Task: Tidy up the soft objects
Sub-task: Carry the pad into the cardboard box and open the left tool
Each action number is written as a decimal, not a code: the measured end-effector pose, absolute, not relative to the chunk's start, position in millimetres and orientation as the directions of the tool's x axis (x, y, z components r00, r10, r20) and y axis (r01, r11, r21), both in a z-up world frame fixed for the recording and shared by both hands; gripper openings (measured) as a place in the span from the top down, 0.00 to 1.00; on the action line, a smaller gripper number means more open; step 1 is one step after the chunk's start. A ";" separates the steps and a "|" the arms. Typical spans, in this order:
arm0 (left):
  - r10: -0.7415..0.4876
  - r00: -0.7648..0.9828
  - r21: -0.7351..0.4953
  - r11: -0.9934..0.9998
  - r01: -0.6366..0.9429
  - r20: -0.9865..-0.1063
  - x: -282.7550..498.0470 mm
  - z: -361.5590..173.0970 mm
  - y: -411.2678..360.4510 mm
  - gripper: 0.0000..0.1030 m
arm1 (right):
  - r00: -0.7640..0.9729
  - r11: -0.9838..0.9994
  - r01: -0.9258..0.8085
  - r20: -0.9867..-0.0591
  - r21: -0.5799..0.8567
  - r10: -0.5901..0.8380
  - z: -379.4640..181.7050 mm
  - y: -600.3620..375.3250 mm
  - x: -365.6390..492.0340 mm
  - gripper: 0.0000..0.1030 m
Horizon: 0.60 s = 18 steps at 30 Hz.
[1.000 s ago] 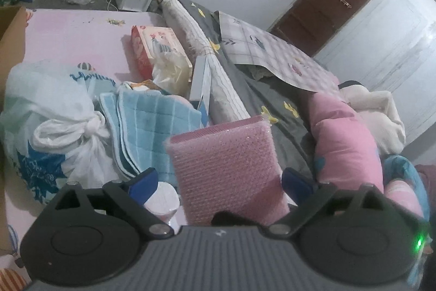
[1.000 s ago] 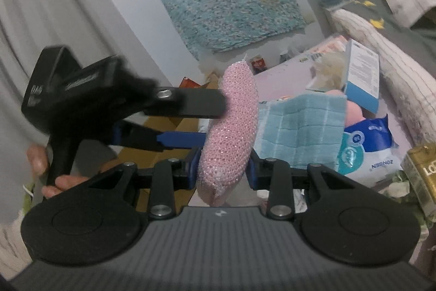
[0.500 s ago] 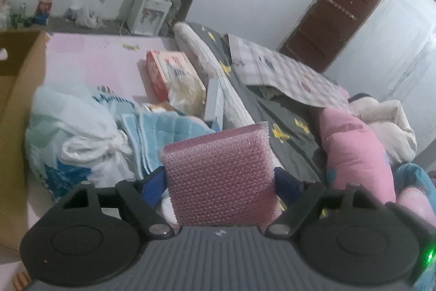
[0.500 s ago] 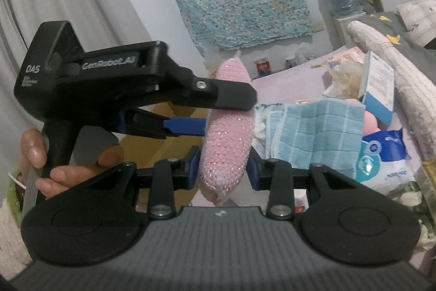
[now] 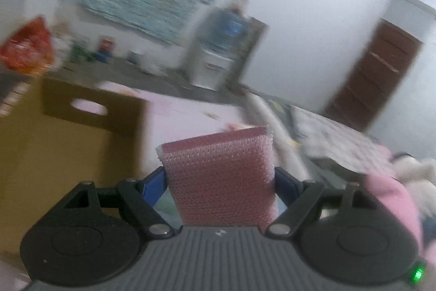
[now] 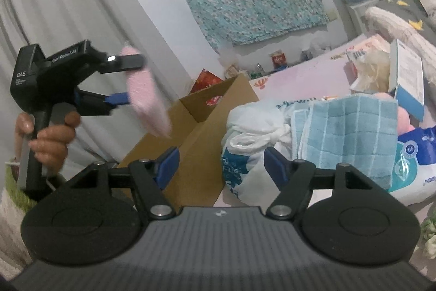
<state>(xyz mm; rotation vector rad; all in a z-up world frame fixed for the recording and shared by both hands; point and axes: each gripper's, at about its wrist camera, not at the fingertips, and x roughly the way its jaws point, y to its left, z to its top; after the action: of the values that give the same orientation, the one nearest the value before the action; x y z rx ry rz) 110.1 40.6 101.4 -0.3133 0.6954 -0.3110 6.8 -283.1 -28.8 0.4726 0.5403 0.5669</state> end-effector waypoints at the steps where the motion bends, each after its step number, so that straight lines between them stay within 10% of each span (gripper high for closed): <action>1: -0.347 0.733 -0.362 0.921 0.147 -0.584 119.6 102.4 53.0 0.19 | 0.713 0.746 -0.362 -0.349 0.559 0.608 -31.0 -283.9 9.5 0.33; 12: 0.047 0.549 0.031 0.999 -0.038 -0.834 291.5 10.5 132.3 0.18 | 0.707 0.788 -0.264 -0.443 0.556 0.550 -52.2 -282.3 47.6 0.33; 18: 0.217 0.536 0.284 0.958 0.043 -0.815 342.3 -39.5 124.9 0.18 | 0.711 0.804 -0.216 -0.476 0.554 0.518 -58.2 -284.3 63.5 0.33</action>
<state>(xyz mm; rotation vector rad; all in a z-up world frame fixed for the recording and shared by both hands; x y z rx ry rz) 342.3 124.9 -39.6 0.2850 1.0029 0.1054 63.5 -284.3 -58.2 0.4896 0.6642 0.4254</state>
